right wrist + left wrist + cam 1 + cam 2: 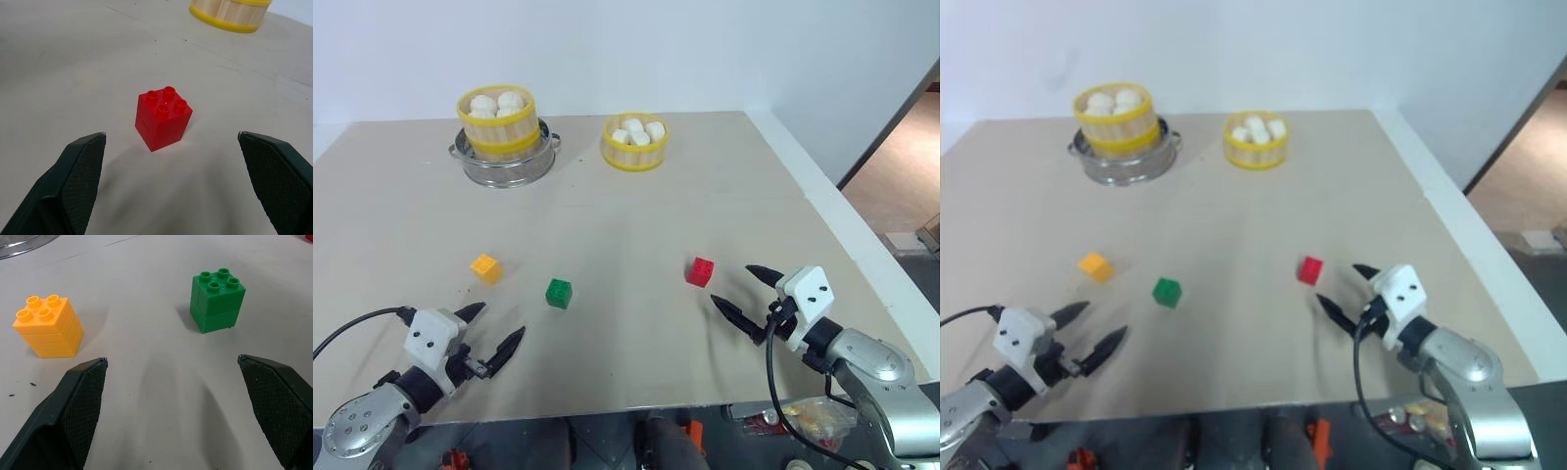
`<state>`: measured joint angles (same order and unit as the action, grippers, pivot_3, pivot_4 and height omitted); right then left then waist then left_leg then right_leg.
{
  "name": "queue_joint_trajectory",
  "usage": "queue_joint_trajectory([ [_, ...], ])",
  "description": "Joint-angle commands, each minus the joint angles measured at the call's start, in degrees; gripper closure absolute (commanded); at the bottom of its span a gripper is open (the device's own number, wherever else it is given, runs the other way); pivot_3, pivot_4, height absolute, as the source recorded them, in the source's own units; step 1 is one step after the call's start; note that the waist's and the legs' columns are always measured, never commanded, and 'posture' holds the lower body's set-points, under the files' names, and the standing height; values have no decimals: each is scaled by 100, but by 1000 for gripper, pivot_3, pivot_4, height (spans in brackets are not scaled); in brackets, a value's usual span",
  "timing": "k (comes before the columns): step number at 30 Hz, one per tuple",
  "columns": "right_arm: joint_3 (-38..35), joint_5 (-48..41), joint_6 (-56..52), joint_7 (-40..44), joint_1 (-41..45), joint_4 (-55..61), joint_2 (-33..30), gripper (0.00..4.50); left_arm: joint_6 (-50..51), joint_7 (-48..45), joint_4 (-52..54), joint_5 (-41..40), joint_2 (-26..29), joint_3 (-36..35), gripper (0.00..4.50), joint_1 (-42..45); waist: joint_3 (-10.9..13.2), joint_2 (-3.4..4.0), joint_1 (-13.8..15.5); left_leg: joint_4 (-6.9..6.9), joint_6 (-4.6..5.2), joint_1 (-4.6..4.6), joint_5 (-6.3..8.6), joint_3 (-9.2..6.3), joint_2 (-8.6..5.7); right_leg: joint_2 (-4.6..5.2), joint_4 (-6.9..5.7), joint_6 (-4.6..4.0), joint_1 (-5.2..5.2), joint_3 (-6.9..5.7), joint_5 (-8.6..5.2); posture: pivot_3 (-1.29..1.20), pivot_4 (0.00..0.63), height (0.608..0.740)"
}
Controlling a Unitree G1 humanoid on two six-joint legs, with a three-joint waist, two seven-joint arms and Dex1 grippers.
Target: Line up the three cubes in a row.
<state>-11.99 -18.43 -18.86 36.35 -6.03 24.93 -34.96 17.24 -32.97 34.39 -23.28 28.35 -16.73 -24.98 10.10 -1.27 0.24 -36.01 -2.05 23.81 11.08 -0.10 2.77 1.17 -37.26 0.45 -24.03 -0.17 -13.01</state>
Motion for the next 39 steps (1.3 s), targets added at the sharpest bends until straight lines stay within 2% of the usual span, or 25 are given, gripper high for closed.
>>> queue_joint_trajectory([
  [1, -200, -68, 86, 47, 37, 99, -83, 0, -233, -58, 97, -96, -80, -53, 83, -48, 0, 0, 0, 0, 0, 0, 0, 0, 0, 0, 0, 0, 0, 0, 0, 0, 150, 740],
  [8, -201, -141, 37, 67, 20, 179, -108, 0, -591, -84, -209, -381, -524, -201, 83, -131, -1, -2, 0, 0, 0, -1, 0, 7, -1, 1, 0, 1, 0, 7, 1, 0, 150, 740],
  [17, -234, -143, 166, 132, -38, 99, -112, 0, -904, -335, -401, -390, -450, -265, 83, -255, -1, -7, -1, -6, 0, -2, 1, 7, 1, -2, 0, 2, 1, 9, 1, 0, 150, 740],
  [19, -262, -98, 284, 123, -7, 50, -110, 0, -978, -534, -301, -433, -296, -283, 83, -241, -1, -7, -1, -6, 0, -1, 1, 7, 1, -2, 0, 2, 0, 9, 1, 0, 150, 740],
  [24, -286, -214, 398, 344, 624, -294, -317, 0, -555, -1464, 302, -1292, 773, -363, 83, 317, 4, -10, -1, -14, 0, -2, 1, 7, 3, -3, -2, 1, 0, 8, 2, 0, 150, 740],
  [26, -74, -195, 465, 587, 986, -529, -406, 0, -247, -1797, 393, -1609, 1241, -192, 83, 711, 4, -9, -2, -23, 0, -3, 0, 7, 6, -6, -2, 1, 3, 9, 3, 0, 150, 740],
  [29, 413, 32, 838, 1133, 1671, -1280, -504, 0, 11, -2639, 168, -1605, 1861, 562, 83, 1470, 4, -9, -9, -29, 1, -12, 0, 10, 6, -11, -2, 3, 12, 17, 6, 0, 150, 740],
  [33, 815, 2, 720, 1788, 2353, -2059, -623, 0, 84, -3215, -260, -1455, 2053, 1254, 83, 2160, 6, -8, -16, -27, 13, -15, 8, 23, 6, -22, -2, 7, 13, 42, 13, 0, 150, 740],
  [39, 1196, 181, 843, 2416, 3106, -2930, -712, 0, 170, -3369, -630, -1338, 1900, 1671, 83, 2750, 6, -9, -15, -26, 56, 2, 34, 22, 12, -74, -4, 34, -2, 108, 28, 0, 150, 740],
])
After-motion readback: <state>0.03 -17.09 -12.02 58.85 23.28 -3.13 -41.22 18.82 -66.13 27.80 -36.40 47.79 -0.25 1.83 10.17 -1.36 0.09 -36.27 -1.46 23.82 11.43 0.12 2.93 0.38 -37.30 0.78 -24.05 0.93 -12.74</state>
